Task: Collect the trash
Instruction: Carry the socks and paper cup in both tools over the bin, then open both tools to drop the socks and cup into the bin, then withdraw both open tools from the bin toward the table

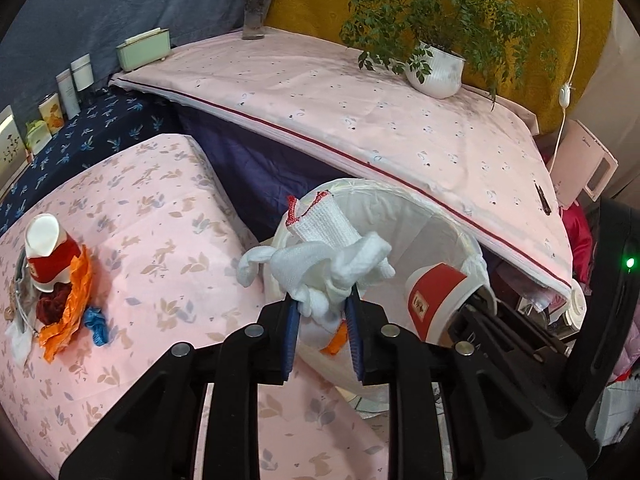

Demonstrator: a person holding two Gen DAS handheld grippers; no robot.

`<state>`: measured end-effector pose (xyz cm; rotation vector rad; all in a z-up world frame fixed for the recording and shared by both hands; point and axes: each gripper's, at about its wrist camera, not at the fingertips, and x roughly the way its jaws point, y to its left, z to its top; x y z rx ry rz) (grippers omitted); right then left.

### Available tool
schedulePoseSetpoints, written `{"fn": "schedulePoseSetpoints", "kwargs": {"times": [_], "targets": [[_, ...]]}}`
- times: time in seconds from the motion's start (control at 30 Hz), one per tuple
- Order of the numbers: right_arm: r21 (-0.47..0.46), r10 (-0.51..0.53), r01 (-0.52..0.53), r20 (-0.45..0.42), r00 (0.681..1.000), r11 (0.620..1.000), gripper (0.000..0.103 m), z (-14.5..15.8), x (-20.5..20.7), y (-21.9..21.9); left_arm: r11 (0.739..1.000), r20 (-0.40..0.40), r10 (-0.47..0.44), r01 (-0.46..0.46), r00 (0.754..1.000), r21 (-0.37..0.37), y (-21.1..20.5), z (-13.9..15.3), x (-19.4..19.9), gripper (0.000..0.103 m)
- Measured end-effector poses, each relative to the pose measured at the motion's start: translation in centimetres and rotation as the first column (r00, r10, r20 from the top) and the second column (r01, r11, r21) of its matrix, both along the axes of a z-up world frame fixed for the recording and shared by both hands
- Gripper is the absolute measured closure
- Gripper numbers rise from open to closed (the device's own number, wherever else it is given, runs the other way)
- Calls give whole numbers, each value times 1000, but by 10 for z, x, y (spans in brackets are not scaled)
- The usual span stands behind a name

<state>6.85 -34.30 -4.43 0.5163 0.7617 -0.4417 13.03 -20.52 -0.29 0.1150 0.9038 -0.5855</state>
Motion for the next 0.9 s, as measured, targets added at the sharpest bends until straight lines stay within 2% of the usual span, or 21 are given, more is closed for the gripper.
{"fn": "schedulePoseSetpoints", "kwargs": {"times": [0.03, 0.13, 0.17, 0.33, 0.9], "targets": [[1, -2, 2, -2, 1000, 1000, 88, 0, 0, -1, 1000, -1, -2, 2, 1000, -1, -1, 0, 0, 76], [-3, -18, 18, -6, 1000, 1000, 66, -1, -2, -3, 1000, 13, 3, -3, 1000, -5, -7, 2, 1, 63], [-5, -22, 22, -5, 1000, 1000, 63, -2, -2, -4, 1000, 17, 2, -2, 1000, -8, -8, 3, 1, 61], [-1, -21, 21, -7, 1000, 1000, 62, -2, -3, -6, 1000, 18, 6, -6, 1000, -9, -12, 6, 5, 54], [-11, -1, 1, 4, 1000, 1000, 62, 6, -1, 3, 999, 8, 46, -46, 999, -6, 2, 3, 9, 54]]}}
